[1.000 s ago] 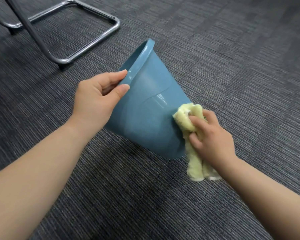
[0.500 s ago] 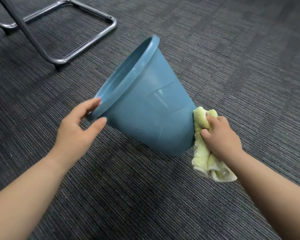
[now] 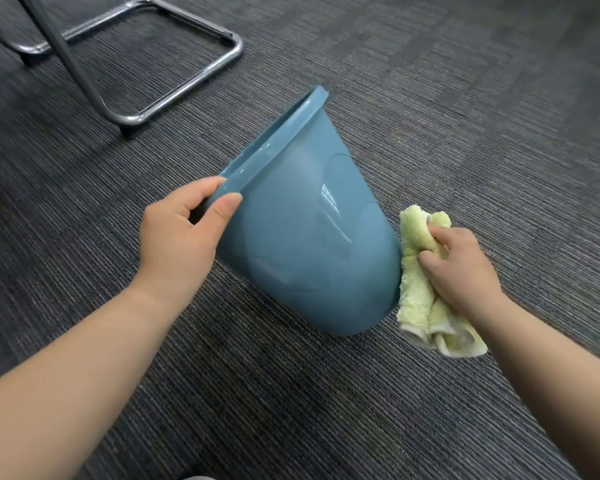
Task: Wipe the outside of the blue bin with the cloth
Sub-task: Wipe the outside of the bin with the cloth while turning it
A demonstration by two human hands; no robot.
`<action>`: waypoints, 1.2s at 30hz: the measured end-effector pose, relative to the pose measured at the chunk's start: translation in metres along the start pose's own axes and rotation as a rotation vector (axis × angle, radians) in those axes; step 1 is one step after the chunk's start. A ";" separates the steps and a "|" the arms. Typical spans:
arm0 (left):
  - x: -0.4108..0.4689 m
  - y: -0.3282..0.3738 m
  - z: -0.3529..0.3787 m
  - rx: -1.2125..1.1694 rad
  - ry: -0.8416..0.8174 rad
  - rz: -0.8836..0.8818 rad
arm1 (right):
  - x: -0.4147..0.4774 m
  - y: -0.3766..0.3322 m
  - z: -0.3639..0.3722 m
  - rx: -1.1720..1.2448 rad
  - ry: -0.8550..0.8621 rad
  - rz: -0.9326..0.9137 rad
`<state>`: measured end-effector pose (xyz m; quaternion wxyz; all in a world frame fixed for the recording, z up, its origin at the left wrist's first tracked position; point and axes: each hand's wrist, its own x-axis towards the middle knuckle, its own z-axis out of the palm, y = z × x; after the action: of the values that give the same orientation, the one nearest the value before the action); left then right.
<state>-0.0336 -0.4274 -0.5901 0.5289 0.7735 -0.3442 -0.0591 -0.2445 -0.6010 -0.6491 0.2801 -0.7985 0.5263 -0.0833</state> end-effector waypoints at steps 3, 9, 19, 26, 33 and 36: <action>0.002 0.002 0.000 -0.004 -0.031 -0.017 | -0.004 -0.017 -0.007 -0.010 0.038 -0.070; 0.004 0.007 0.003 -0.010 -0.057 -0.016 | -0.027 -0.092 -0.015 -0.029 0.172 -0.412; 0.013 0.003 -0.006 -0.109 -0.045 -0.149 | -0.024 -0.081 -0.006 -0.251 0.086 -0.362; 0.017 0.004 -0.002 -0.086 -0.074 -0.121 | -0.050 -0.093 0.006 -0.212 0.038 -0.556; 0.018 0.001 -0.002 0.009 -0.144 -0.050 | -0.027 -0.078 0.007 -0.181 0.083 -0.382; 0.017 -0.005 -0.008 0.010 -0.186 -0.032 | -0.019 -0.066 0.010 -0.166 0.055 -0.280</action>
<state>-0.0148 -0.4301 -0.5865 0.4898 0.7727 -0.3797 -0.1372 -0.1964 -0.5614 -0.6189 0.1845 -0.8818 0.4224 -0.0997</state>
